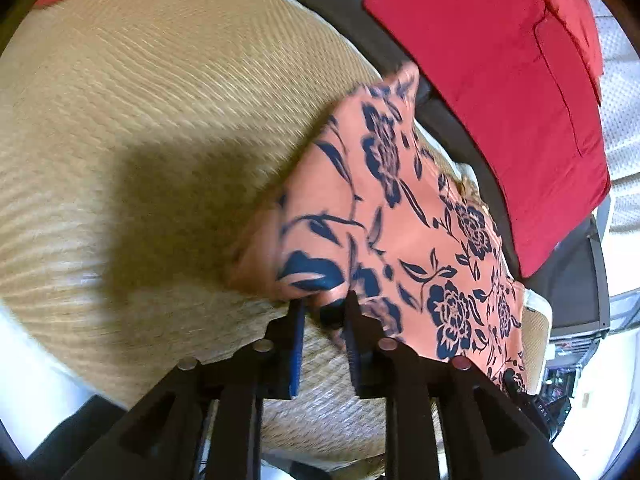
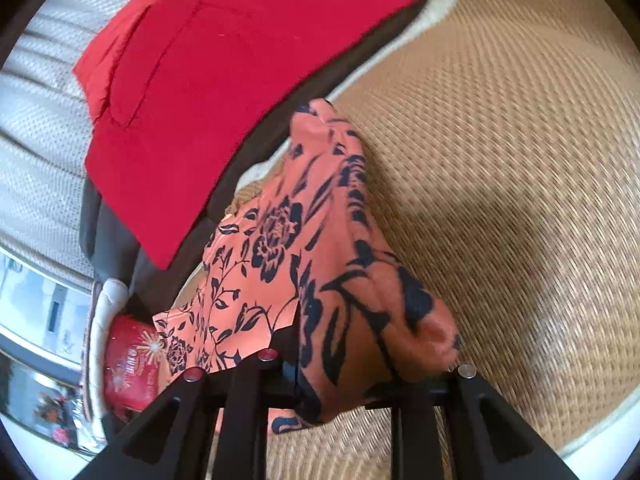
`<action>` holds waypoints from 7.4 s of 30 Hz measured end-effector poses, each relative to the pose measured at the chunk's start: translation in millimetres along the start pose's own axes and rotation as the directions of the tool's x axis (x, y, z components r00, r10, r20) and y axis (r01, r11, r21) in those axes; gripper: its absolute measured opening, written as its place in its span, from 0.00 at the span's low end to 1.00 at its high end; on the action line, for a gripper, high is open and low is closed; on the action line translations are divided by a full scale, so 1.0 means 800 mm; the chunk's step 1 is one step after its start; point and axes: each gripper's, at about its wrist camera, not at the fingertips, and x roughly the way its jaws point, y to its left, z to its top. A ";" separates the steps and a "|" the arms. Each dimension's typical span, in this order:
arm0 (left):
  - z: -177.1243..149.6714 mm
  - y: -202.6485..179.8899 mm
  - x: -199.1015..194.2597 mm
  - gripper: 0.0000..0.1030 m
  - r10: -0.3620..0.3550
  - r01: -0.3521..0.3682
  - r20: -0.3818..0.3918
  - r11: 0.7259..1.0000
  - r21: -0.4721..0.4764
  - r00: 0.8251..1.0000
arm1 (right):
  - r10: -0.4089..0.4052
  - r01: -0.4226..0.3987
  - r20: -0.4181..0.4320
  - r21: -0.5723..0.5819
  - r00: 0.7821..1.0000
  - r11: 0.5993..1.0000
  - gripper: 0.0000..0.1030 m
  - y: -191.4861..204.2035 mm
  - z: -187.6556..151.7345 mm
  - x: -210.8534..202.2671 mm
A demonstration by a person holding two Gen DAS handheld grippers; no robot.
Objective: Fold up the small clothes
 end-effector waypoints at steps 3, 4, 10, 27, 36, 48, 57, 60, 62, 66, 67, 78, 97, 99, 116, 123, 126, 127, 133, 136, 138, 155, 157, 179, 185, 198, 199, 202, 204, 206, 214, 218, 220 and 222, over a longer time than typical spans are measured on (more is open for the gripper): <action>0.004 -0.001 -0.049 0.22 0.082 -0.089 0.149 0.995 0.040 0.985 | 0.009 -0.010 0.008 0.088 1.000 0.996 0.29 -0.020 0.007 -0.016; 0.007 -0.006 -0.071 0.22 0.129 -0.149 0.244 0.986 0.067 0.961 | 0.005 -0.007 0.020 0.103 1.000 0.995 0.30 -0.029 0.008 -0.027; 0.026 -0.049 -0.081 0.34 0.107 -0.228 0.448 0.947 0.226 0.888 | -0.134 0.110 0.286 0.100 0.949 0.989 0.31 -0.026 0.008 -0.095; 0.038 -0.081 0.065 0.83 0.355 -0.458 0.330 0.829 0.321 0.875 | -0.102 0.078 -0.049 -0.359 0.994 0.930 0.31 0.125 -0.057 0.079; 0.009 -0.136 0.060 0.83 0.291 -0.479 0.435 0.769 0.424 0.852 | -0.100 0.110 0.048 -0.381 0.994 0.918 0.30 0.122 -0.057 0.051; -0.021 -0.179 0.113 0.92 0.412 -0.624 0.480 0.622 0.473 0.774 | -0.148 0.159 0.058 -0.414 0.987 0.896 0.30 0.102 -0.060 0.032; -0.049 -0.201 0.015 0.92 0.349 -0.740 0.697 0.546 0.392 0.626 | -0.078 0.188 0.382 -0.258 0.921 0.948 0.29 0.060 -0.024 -0.121; -0.073 -0.244 -0.041 0.92 0.241 -0.722 0.750 0.552 0.416 0.616 | -0.105 0.233 0.493 -0.207 0.864 0.950 0.29 0.051 -0.010 -0.186; -0.096 -0.274 -0.083 0.92 0.137 -0.669 0.760 0.591 0.452 0.635 | -0.107 0.250 0.553 -0.190 0.826 0.949 0.31 0.052 -0.007 -0.224; -0.133 -0.314 -0.145 0.98 -0.014 -0.572 0.744 0.630 0.525 0.668 | -0.088 0.265 0.656 -0.175 0.750 0.948 0.31 0.064 -0.010 -0.297; -0.147 -0.323 -0.161 0.98 -0.054 -0.553 0.744 0.633 0.542 0.666 | -0.085 0.269 0.675 -0.173 0.733 0.947 0.32 0.067 -0.012 -0.313; -0.198 -0.336 -0.217 1.00 -0.182 -0.480 0.706 0.617 0.624 0.684 | -0.047 0.289 0.778 -0.175 0.626 0.941 0.74 0.094 -0.044 -0.405; -0.193 -0.318 -0.242 1.00 -0.203 -0.447 0.721 0.665 0.599 0.663 | 0.011 0.355 0.800 -0.279 0.600 0.892 0.74 0.147 -0.095 -0.395; -0.188 -0.313 -0.229 1.00 -0.183 -0.449 0.710 0.661 0.601 0.680 | 0.018 0.353 0.779 -0.304 0.627 0.885 0.74 0.152 -0.095 -0.378; -0.109 -0.200 -0.138 1.00 0.070 -0.428 0.598 0.766 0.481 0.798 | 0.004 0.289 0.501 -0.507 0.866 0.812 0.72 0.170 -0.114 -0.204; -0.060 -0.076 -0.089 1.00 0.297 -0.443 0.479 0.867 0.227 0.826 | 0.079 0.030 0.203 -0.489 0.976 0.872 0.66 0.155 -0.089 -0.064; -0.051 -0.036 -0.070 1.00 0.334 -0.426 0.405 0.890 0.162 0.851 | 0.057 -0.023 0.060 -0.465 0.997 0.885 0.42 0.149 -0.087 -0.009; -0.049 -0.026 -0.065 1.00 0.328 -0.406 0.383 0.903 0.140 0.863 | 0.043 -0.032 0.014 -0.443 0.999 0.896 0.33 0.147 -0.083 0.007; -0.048 -0.021 -0.039 0.86 0.250 -0.304 0.310 0.942 0.143 0.917 | -0.056 0.035 -0.050 -0.353 0.997 0.935 0.32 0.129 -0.078 0.049; -0.046 -0.023 -0.022 0.60 0.235 -0.287 0.286 0.945 0.156 0.929 | -0.086 0.066 -0.044 -0.339 0.995 0.938 0.33 0.121 -0.077 0.053; -0.041 -0.021 -0.011 0.59 0.219 -0.257 0.253 0.958 0.127 0.942 | -0.096 0.080 -0.030 -0.346 0.995 0.935 0.33 0.120 -0.075 0.051; 0.011 -0.027 0.028 0.54 0.257 -0.257 0.287 0.966 -0.036 0.923 | -0.106 0.086 -0.041 -0.336 0.994 0.938 0.31 0.110 -0.073 0.054; 0.015 -0.032 0.036 0.46 0.269 -0.276 0.280 0.961 -0.014 0.921 | -0.098 0.078 -0.044 -0.328 0.994 0.942 0.31 0.109 -0.073 0.052; -0.075 -0.265 -0.016 0.19 -0.042 -0.281 0.448 0.725 0.628 0.893 | 0.286 -0.292 -0.094 -0.060 0.954 0.955 0.35 0.050 0.025 -0.001; -0.116 -0.320 0.054 0.19 -0.066 -0.131 0.215 0.612 0.780 0.974 | 0.426 -0.404 -0.193 0.145 0.884 0.903 0.51 0.009 0.074 0.045; 0.009 -0.200 -0.026 0.67 -0.160 -0.135 0.357 0.725 0.675 0.920 | 0.391 -0.395 -0.288 0.046 0.874 0.917 0.61 0.060 0.088 0.101; 0.020 -0.188 -0.014 0.67 -0.134 -0.133 0.345 0.750 0.649 0.929 | 0.385 -0.392 -0.293 0.039 0.875 0.919 0.61 0.064 0.086 0.105; 0.021 -0.171 0.027 0.67 -0.070 -0.156 0.314 0.754 0.638 0.947 | 0.370 -0.391 -0.301 -0.011 0.879 0.920 0.61 0.092 0.081 0.115; 0.019 -0.164 0.049 0.67 -0.054 -0.139 0.263 0.738 0.661 0.963 | 0.371 -0.400 -0.307 -0.034 0.876 0.916 0.62 0.110 0.079 0.123; 0.013 -0.165 0.061 0.66 -0.067 -0.110 0.225 0.716 0.690 0.972 | 0.352 -0.386 -0.309 -0.055 0.884 0.921 0.70 0.126 0.076 0.133; 0.012 -0.167 0.075 0.66 -0.077 -0.084 0.191 0.695 0.714 0.979 | 0.238 -0.321 -0.343 -0.209 0.909 0.924 0.66 0.187 0.042 0.168; 0.013 -0.169 0.067 0.66 -0.109 -0.043 0.167 0.703 0.710 0.980 | 0.141 -0.264 -0.334 -0.357 0.932 0.896 0.17 0.209 0.024 0.166; 0.010 -0.174 0.059 0.66 -0.138 -0.030 0.172 0.690 0.723 0.975 | 0.112 -0.230 -0.281 -0.433 0.953 0.872 0.15 0.221 0.017 0.150; 0.000 -0.183 0.046 0.66 -0.193 -0.009 0.183 0.664 0.747 0.964 | 0.139 -0.239 -0.239 -0.465 0.961 0.853 0.14 0.228 0.017 0.124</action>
